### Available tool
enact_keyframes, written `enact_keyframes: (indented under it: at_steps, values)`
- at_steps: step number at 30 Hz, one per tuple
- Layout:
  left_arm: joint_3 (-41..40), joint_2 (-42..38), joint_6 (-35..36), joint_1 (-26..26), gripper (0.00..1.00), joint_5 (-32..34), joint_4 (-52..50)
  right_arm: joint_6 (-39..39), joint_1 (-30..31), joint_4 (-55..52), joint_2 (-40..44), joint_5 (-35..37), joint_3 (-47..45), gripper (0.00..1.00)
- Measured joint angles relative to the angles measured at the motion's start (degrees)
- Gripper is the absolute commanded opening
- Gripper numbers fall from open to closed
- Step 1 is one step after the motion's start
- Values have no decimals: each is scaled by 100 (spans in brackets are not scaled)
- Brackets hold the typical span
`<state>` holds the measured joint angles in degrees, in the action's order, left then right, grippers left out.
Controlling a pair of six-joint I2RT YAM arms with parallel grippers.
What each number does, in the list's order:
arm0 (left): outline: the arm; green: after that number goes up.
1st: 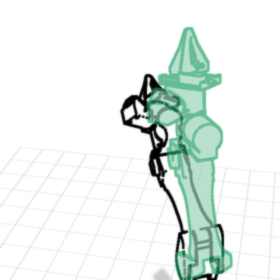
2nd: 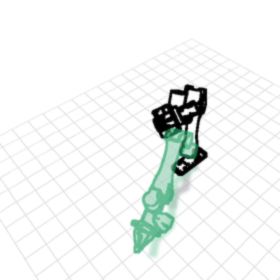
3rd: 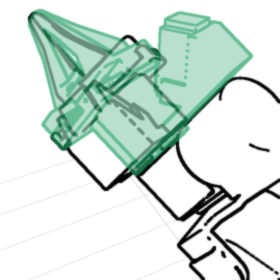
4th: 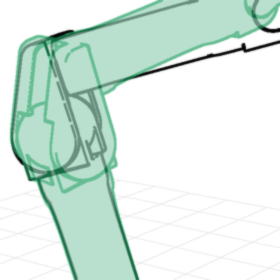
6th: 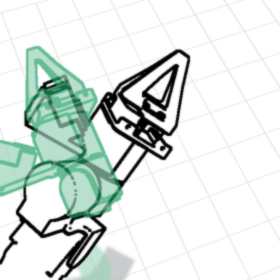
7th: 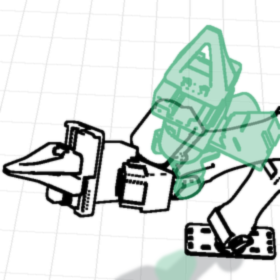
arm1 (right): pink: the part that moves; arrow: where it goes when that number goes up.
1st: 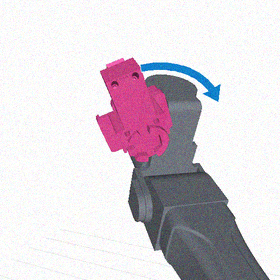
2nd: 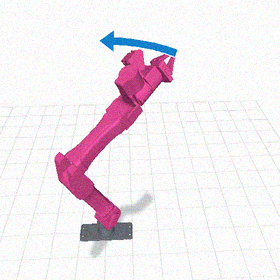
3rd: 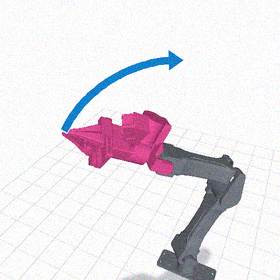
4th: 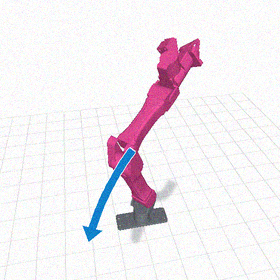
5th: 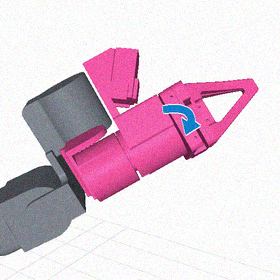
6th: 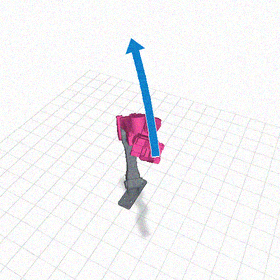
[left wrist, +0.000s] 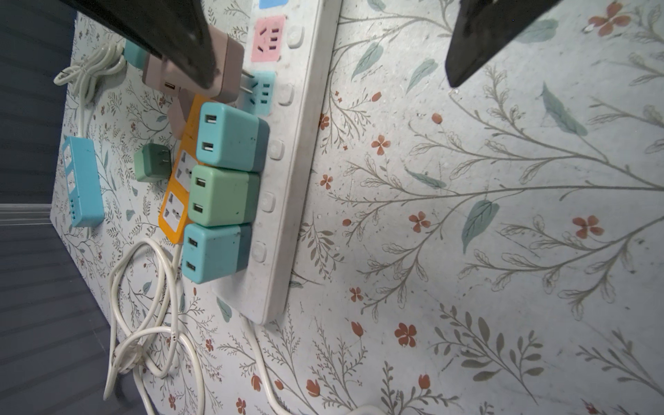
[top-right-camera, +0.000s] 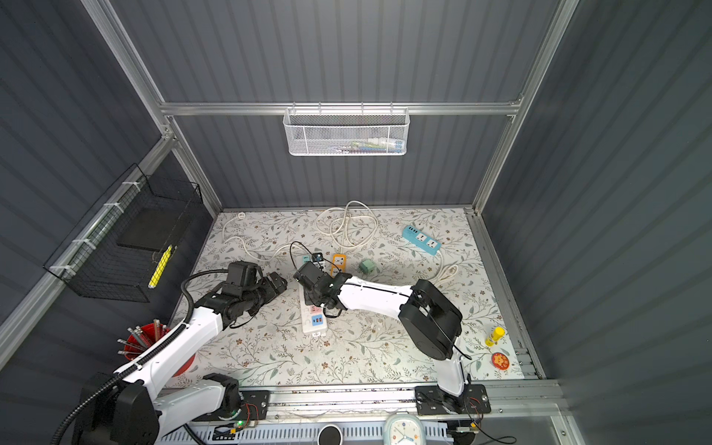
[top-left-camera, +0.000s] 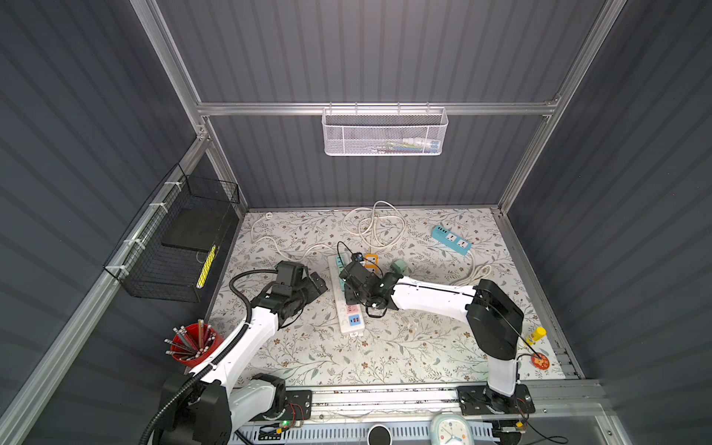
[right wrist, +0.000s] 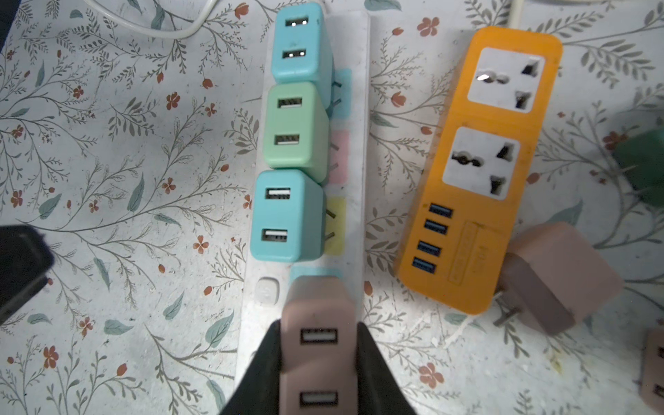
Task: Insert plugs into power strip
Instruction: Rotate the socket at the center of the table.
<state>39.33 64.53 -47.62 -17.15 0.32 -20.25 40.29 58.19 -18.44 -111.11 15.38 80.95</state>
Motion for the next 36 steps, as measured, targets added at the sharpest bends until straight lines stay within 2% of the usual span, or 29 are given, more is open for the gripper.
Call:
enact_keyframes:
  at_steps: [36]
  values:
    - [-111,-15,205,48,100,-57,9,409,330,-643,-662,728,815,14]
